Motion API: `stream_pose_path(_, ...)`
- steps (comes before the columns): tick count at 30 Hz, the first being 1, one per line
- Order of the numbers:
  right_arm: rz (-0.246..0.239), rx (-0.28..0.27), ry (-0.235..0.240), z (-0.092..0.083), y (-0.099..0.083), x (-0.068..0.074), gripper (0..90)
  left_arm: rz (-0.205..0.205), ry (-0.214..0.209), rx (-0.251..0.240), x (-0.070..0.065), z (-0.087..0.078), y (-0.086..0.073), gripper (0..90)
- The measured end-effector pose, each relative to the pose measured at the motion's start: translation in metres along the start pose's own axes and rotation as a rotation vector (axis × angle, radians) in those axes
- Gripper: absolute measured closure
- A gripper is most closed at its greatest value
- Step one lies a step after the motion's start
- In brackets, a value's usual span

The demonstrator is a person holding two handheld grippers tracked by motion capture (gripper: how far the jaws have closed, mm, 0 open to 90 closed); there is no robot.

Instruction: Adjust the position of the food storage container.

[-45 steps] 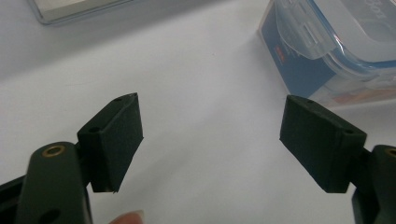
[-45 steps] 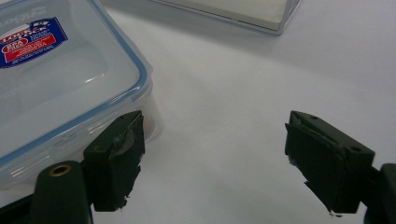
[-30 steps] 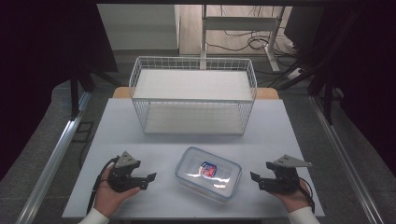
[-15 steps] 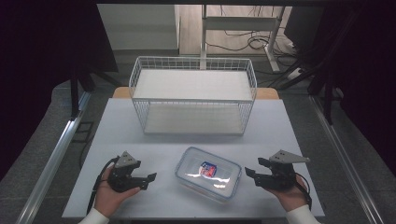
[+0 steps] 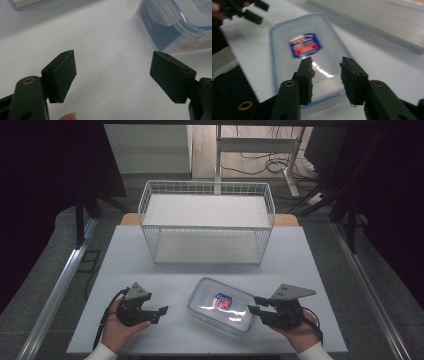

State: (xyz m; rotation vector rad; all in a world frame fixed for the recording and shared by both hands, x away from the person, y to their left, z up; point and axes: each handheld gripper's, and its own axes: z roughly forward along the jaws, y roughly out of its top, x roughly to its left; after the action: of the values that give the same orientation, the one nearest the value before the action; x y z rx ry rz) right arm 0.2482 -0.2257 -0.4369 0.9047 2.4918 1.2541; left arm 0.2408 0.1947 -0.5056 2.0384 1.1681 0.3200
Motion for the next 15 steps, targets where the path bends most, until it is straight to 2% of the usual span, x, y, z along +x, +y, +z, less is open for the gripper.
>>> stream_pose_path(1, -0.017, 0.010, 0.013, 0.002, 0.001, 0.005, 67.7, 0.000, 0.000, 0.000, 0.000, 0.000, 0.000, 21.5)
stream_pose_path(2, -0.045, 0.028, 0.044, 0.006, 0.003, 0.014, 73.2, 0.001, 0.000, 0.000, 0.000, 0.000, 0.000, 21.5)
stream_pose_path(6, -0.068, 0.051, 0.120, 0.012, 0.006, 0.028, 84.6, 0.001, -0.001, 0.002, 0.000, 0.000, 0.000, 21.5)
stream_pose_path(11, -0.099, 0.084, 0.158, 0.020, 0.005, 0.039, 87.3, 0.002, -0.001, 0.006, 0.000, 0.001, 0.000, 21.5)
stream_pose_path(12, -0.115, 0.103, 0.170, 0.024, 0.004, 0.046, 87.6, 0.000, -0.001, 0.006, 0.000, 0.001, 0.000, 21.5)
stream_pose_path(15, -0.124, 0.132, 0.192, 0.031, 0.001, 0.054, 87.7, -0.001, 0.000, 0.006, 0.000, 0.001, 0.000, 21.5)
